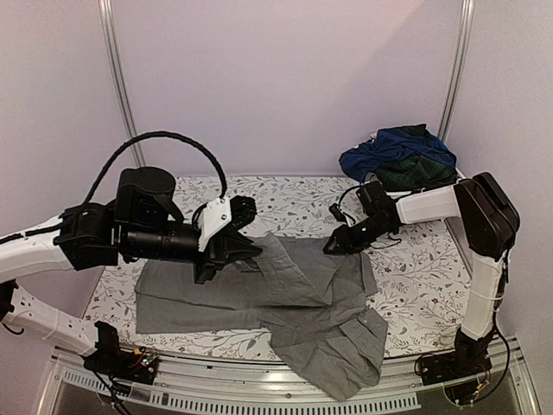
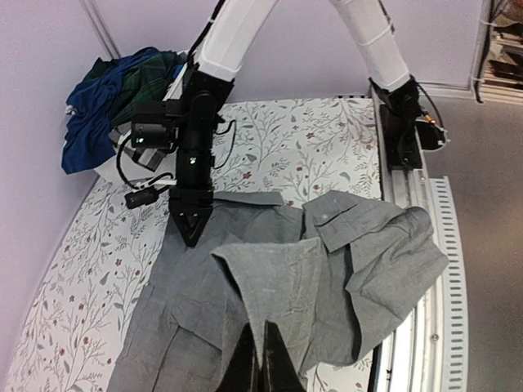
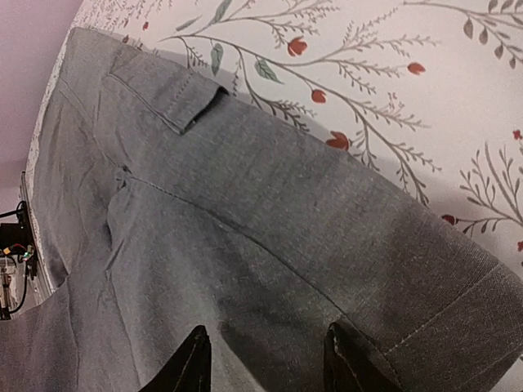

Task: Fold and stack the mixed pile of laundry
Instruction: Smooth out the 1/3-folded shirt at the center of the board.

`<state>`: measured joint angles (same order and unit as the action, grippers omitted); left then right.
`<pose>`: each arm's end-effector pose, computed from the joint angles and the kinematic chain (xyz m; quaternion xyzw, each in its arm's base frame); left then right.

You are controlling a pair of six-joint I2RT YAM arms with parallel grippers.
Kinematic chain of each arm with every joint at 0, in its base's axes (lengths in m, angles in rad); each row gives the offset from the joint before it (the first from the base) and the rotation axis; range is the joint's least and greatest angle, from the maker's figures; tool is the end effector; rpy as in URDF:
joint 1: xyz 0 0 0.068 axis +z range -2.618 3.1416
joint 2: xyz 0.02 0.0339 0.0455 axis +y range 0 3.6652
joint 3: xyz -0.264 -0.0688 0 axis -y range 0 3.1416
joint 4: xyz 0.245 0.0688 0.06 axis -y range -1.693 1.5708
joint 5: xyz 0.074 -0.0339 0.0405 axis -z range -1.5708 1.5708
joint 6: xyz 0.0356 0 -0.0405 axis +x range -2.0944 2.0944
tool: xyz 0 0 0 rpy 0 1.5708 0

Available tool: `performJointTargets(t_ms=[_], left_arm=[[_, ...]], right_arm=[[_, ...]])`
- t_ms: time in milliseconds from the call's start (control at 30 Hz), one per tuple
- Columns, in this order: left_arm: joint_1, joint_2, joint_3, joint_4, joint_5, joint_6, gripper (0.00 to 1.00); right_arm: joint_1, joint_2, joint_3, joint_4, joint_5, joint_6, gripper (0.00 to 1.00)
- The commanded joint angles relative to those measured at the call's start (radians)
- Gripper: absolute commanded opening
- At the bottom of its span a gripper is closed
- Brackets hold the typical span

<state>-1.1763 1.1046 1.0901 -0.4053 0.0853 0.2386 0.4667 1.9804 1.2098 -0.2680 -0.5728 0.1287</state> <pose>0.0922 -0.2293 0.3612 0.5624 0.6219 -0.2776 0.4689 0.3445 0.1952 0.1385 -0.2289 0.8998 0.3346 0.1612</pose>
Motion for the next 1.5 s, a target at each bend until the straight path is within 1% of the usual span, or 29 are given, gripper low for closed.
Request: performJointTargets(t_ms=[0,33,100,267,433,567,700,800,900,1033,1200,1233,1300,1333,1433,1467], left_arm=[[0.070,0.009,-0.044,0.128,-0.254,-0.158,0.00],[0.109,0.008,-0.051,0.129,-0.294,-0.199,0.00],[0.201,0.008,-0.070,0.125,-0.327,-0.276,0.00],[0.435,0.014,-0.144,0.133,-0.299,-0.445,0.00],[0.611,0.026,-0.250,0.163,-0.308,-0.557,0.00],[0.725,0.036,-0.328,0.217,-0.282,-0.615,0.00],[0.794,0.082,-0.379,0.276,-0.248,-0.642,0.00],[0.821,0.143,-0.378,0.268,-0.250,-0.660,0.00],[0.837,0.188,-0.385,0.265,-0.249,-0.688,0.00],[0.861,0.226,-0.392,0.256,-0.280,-0.716,0.00],[0.893,0.290,-0.377,0.212,-0.323,-0.734,0.00],[0.894,0.294,-0.370,0.199,-0.343,-0.733,0.07],[0.894,0.278,-0.362,0.194,-0.354,-0.730,0.31],[0.893,0.264,-0.362,0.200,-0.348,-0.727,0.37],[0.881,0.233,-0.349,0.215,-0.302,-0.720,0.52],[0.870,0.230,-0.344,0.222,-0.284,-0.713,0.53]], right_arm=[[0.004,0.015,-0.047,-0.026,0.057,-0.015,0.45],[0.004,0.013,-0.052,-0.028,0.066,-0.017,0.45],[0.003,0.011,-0.056,-0.029,0.079,-0.016,0.45],[-0.002,0.010,-0.046,-0.034,0.100,-0.010,0.45],[-0.003,0.000,-0.035,-0.037,0.110,-0.005,0.44],[-0.003,-0.015,-0.022,-0.047,0.126,-0.003,0.44],[-0.003,-0.050,-0.008,-0.055,0.133,-0.002,0.45],[-0.003,-0.081,0.000,-0.069,0.142,-0.004,0.46],[-0.003,-0.119,0.006,-0.085,0.162,-0.003,0.51],[-0.003,-0.173,0.018,-0.102,0.169,-0.003,0.54],[0.014,-0.218,0.025,-0.118,0.133,-0.008,0.54],[0.027,-0.224,0.024,-0.123,0.128,-0.010,0.54],[0.059,-0.231,0.020,-0.135,0.128,-0.014,0.54],[0.076,-0.233,0.015,-0.136,0.129,-0.014,0.54],[0.120,-0.236,-0.005,-0.126,0.131,-0.007,0.54],[0.130,-0.235,-0.010,-0.119,0.131,-0.004,0.54]])
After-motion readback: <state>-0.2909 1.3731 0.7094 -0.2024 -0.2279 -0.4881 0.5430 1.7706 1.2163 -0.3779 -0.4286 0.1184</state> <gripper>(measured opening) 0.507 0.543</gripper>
